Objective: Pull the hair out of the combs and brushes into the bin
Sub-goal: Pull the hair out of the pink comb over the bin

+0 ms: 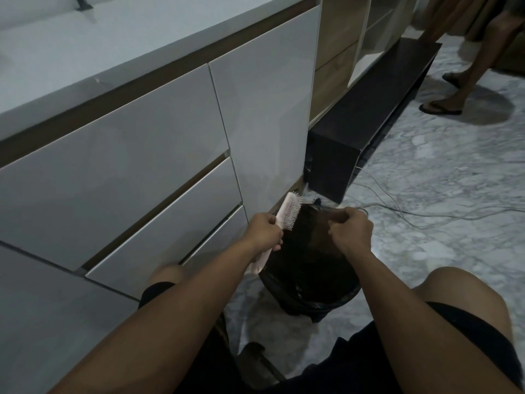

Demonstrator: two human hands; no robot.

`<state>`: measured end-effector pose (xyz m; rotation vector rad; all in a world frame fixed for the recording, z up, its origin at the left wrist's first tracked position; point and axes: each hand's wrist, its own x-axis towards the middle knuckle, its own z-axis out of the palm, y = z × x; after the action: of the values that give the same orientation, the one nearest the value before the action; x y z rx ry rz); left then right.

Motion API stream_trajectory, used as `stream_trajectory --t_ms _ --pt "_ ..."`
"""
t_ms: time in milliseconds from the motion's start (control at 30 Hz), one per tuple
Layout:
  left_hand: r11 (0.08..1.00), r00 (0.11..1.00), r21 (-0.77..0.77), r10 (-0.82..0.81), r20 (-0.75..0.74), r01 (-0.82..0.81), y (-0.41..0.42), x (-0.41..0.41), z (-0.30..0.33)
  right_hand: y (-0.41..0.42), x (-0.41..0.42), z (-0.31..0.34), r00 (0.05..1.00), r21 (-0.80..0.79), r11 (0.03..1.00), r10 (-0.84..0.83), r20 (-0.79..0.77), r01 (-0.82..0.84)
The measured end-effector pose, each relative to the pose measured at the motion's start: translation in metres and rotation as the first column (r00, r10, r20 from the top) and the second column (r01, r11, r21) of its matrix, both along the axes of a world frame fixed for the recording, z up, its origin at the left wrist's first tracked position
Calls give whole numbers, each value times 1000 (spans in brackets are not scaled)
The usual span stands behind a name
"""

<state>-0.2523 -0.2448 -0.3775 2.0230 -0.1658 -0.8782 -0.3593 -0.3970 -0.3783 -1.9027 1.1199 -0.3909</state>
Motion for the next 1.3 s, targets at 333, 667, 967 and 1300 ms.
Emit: stream_trajectory --t_ms 333,667,967,1300 --pt "992 991 -78 -109 -83 102 -5 -6 -3 10 5 -5 975 99 971 211 63 -217" --pt "996 999 -78 32 25 -30 -3 4 -2 -3 3 -12 983 -11 995 98 -154 -101" --pt "992 991 -79 100 89 -93 -9 -1 -15 -7 -1 -36 948 -1 991 124 -294 -130" --pt "974 977 -141 190 97 -175 -7 7 -13 -6 6 -48 923 51 988 155 -351 -146"
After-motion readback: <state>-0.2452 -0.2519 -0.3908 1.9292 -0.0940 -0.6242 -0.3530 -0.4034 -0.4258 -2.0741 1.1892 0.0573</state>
